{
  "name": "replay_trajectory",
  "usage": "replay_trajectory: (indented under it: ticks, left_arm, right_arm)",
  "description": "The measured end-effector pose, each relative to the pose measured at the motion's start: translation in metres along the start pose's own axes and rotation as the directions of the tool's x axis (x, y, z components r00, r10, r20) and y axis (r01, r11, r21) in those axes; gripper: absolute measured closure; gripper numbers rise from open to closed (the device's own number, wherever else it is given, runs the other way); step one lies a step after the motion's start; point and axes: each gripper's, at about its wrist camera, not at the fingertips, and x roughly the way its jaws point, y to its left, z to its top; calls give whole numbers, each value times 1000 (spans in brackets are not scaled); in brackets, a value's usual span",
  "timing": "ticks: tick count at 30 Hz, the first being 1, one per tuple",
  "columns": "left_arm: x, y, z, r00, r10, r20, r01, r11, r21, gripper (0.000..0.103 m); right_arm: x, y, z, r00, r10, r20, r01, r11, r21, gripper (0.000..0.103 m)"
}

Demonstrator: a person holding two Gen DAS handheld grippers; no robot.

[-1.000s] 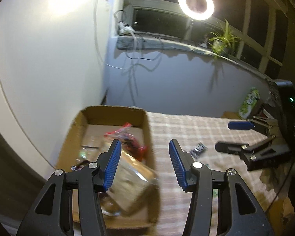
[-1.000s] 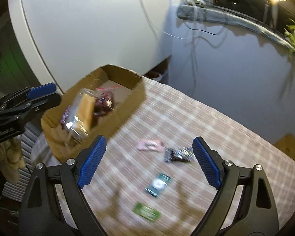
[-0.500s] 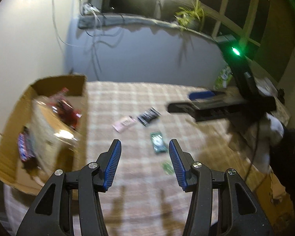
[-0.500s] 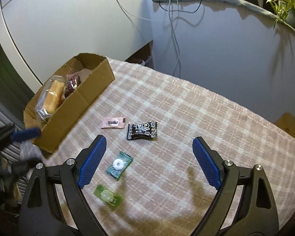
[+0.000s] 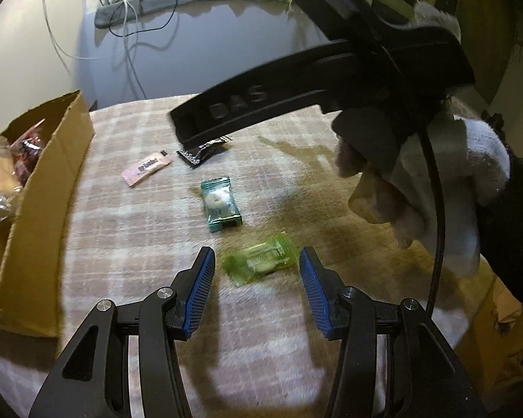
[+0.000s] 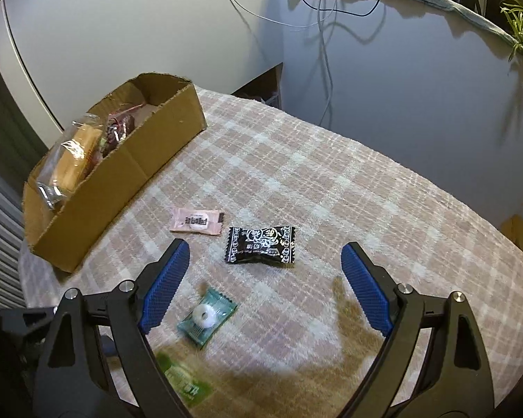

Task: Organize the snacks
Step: 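Grasp the lime-green candy with the left gripper while the right gripper grasps the black candy packet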

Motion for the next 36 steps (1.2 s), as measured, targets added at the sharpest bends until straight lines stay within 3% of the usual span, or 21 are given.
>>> replay_trajectory:
  ticks: [9, 15, 21, 24, 25, 26, 31, 36]
  left_arm:
    - [14, -16, -5, 995, 93, 18, -94, 994, 57, 54]
    - [8, -22, -10, 996, 82, 37, -85, 993, 85, 69]
    - [6, -23, -10, 997, 69, 41, -72, 995, 73, 85]
    - [4, -20, -10, 997, 58, 42, -61, 996, 58, 91]
    - [4, -19, -10, 998, 54, 41, -56, 997, 53, 92]
    - [4, -18, -10, 998, 50, 41, -52, 998, 47, 92]
    - [2, -12, -10, 999, 30, 38, -30, 999, 20, 95]
    - [3, -2, -8, 999, 3, 33, -3, 1000, -6, 96]
  right_arm:
    - [19, 7, -2, 1000, -23, 2, 23, 999, -34, 17]
    - [33, 6, -9, 999, -34, -25, 33, 999, -42, 31]
    - [31, 11, -11, 997, -82, -16, 80, 992, -98, 55]
    - [30, 13, -11, 997, -76, -15, 74, 991, -109, 72]
    - [30, 14, -10, 997, -75, -13, 74, 991, -110, 85]
    - [30, 13, -10, 997, -78, -11, 77, 991, -108, 89]
    - [29, 8, -10, 998, -60, -5, 59, 994, -92, 92]
    - [28, 6, -10, 999, -30, -13, 29, 996, -84, 89]
